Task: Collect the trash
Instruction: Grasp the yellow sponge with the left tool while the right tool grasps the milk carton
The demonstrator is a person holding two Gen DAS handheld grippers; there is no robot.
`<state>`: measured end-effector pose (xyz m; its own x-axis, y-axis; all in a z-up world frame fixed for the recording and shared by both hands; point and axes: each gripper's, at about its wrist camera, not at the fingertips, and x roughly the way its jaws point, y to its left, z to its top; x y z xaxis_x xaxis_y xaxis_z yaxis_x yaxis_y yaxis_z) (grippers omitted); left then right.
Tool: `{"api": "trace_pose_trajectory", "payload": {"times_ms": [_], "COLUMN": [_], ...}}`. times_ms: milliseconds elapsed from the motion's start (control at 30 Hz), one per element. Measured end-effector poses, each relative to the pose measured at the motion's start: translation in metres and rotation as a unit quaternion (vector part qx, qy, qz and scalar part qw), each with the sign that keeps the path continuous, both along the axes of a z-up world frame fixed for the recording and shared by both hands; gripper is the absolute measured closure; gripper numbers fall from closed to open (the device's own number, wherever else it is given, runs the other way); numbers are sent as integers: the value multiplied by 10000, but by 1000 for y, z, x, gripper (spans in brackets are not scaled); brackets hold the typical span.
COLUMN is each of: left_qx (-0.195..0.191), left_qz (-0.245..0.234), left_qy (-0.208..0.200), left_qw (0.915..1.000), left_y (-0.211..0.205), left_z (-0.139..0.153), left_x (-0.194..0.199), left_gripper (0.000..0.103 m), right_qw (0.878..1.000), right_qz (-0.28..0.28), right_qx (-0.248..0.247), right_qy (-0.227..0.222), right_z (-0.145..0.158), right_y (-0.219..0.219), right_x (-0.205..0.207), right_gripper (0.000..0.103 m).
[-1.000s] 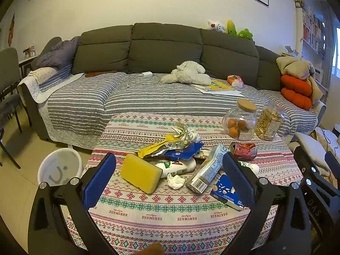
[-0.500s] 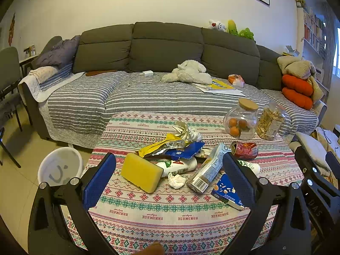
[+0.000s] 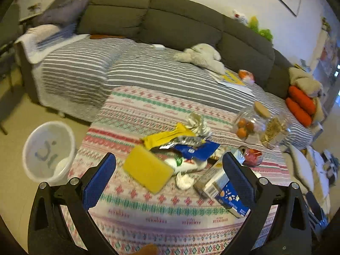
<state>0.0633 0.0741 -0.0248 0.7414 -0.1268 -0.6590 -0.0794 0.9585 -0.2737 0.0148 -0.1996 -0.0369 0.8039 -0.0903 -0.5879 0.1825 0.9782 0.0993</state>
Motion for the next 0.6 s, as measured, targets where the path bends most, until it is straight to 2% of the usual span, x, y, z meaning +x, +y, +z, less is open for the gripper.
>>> {"api": "trace_pose_trajectory", "payload": {"times_ms": [33, 100, 233, 267, 367, 533, 600], "left_qx": [-79, -89, 421, 341, -427, -886, -1216], "left_qz": [-193, -242, -130, -129, -84, 279, 513], "left_qy": [127, 627, 1426, 1582, 1998, 2093, 2146], "left_qw": [9997, 9977, 9888, 9867, 9789, 9734, 9677], "left_y": [3, 7, 4, 6, 15, 21, 26], "left_z": [-4, -19, -54, -61, -82, -96, -103], "left_x": [10, 25, 45, 49, 59, 66, 67], "left_gripper": [7, 7, 7, 7, 7, 7, 13], "right_qw": [9999, 9993, 9942, 9923, 9868, 9823, 9820], "right_qz": [-13, -27, -35, -32, -45, -71, -58], "right_qx": [141, 335, 961, 1113, 1468, 1684, 1688], "right_qy": [70, 185, 476, 544, 688, 819, 841], "right_z": [-1, -5, -13, -16, -24, -33, -34], "right_y": [-4, -9, -23, -25, -30, -27, -24], "right_x": [3, 9, 24, 27, 36, 45, 47], "right_gripper": [5, 5, 5, 5, 5, 5, 5]}}
